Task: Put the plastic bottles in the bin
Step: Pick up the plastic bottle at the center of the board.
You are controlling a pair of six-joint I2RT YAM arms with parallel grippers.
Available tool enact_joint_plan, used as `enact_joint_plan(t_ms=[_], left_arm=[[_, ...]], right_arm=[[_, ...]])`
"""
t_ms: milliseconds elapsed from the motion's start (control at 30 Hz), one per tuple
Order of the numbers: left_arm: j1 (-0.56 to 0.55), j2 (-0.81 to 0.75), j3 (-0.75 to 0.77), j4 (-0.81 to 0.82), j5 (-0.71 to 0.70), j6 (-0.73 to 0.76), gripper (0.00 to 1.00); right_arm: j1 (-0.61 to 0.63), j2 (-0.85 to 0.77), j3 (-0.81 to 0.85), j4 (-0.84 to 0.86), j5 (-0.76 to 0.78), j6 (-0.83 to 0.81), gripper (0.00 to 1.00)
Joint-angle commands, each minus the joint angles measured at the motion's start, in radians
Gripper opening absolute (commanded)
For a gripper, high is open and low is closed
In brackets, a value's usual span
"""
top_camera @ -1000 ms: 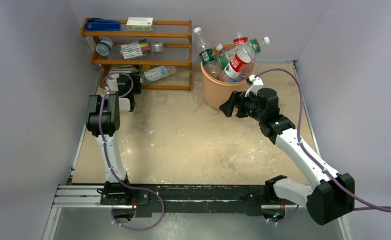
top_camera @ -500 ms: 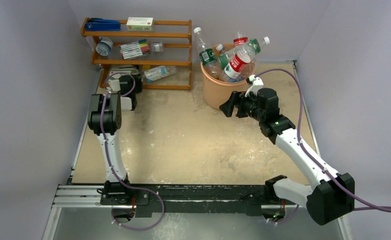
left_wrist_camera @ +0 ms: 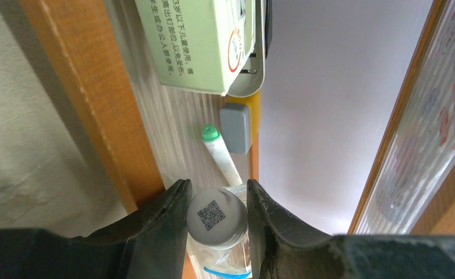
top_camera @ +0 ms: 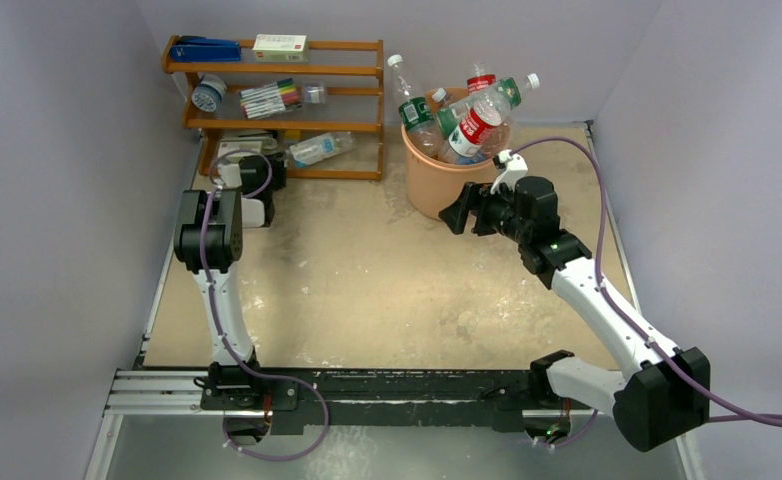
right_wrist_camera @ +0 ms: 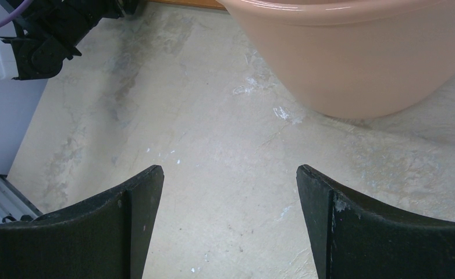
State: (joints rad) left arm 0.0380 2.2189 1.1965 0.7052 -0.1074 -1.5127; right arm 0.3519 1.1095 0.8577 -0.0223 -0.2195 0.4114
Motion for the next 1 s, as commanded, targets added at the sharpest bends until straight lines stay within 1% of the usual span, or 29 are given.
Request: enact_joint_plan(t_ms=[0, 367, 633, 833, 967], left_arm=[[-0.006, -0.073, -0.062, -0.033, 0.003, 0.0, 0.28], [0.002, -0.26, -0.207, -0.047, 0.024, 0.026, 0.28], [0.0, -0.461, -0.399, -0.068, 0.077, 0.069, 0.28], [-0.006, -0.585, -0.528, -0.082, 0.152, 0.102, 0.28], [-0.032, -0.672, -0.595, -0.14, 0.175, 0.156, 0.29]], right_arm=[[-0.005, -0.042, 0.012, 0.014, 0.009, -0.011, 0.87], [-0.005, -0.106, 0.041, -0.041, 0.026, -0.017, 0.87], [-0.005, -0.171, 0.062, -0.11, 0.054, -0.019, 0.87], [-0.007, -0.198, 0.061, -0.144, 0.088, 0.002, 0.87], [-0.028, -0.199, 0.053, -0.163, 0.102, 0.026, 0.87]])
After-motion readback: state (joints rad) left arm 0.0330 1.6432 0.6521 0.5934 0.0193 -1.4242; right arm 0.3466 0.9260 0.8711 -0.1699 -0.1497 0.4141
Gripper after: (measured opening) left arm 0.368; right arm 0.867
